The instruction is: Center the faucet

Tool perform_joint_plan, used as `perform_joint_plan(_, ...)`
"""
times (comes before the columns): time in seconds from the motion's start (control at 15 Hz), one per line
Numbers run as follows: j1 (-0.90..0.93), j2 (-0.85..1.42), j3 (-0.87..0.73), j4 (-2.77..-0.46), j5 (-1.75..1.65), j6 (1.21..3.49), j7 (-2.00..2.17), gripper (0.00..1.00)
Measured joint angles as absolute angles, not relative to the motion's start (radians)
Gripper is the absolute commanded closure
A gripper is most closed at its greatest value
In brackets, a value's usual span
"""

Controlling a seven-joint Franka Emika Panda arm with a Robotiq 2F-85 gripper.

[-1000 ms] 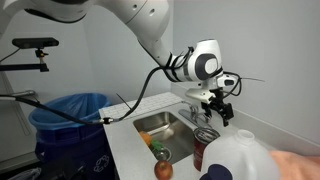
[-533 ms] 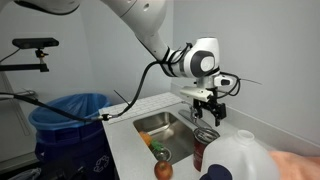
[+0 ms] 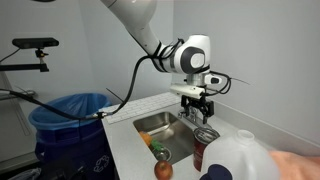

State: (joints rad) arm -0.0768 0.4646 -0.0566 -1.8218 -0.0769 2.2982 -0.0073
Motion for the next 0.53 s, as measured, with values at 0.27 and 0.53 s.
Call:
perform_joint_plan(0.27, -0.075, 0.430, -0.030, -1.867, -0.077, 2.293, -0.034, 0.00)
perform_joint_plan(0.53, -0.067, 0.410, -0.008, -1.895, -0.077, 2.294, -0.042, 0.00)
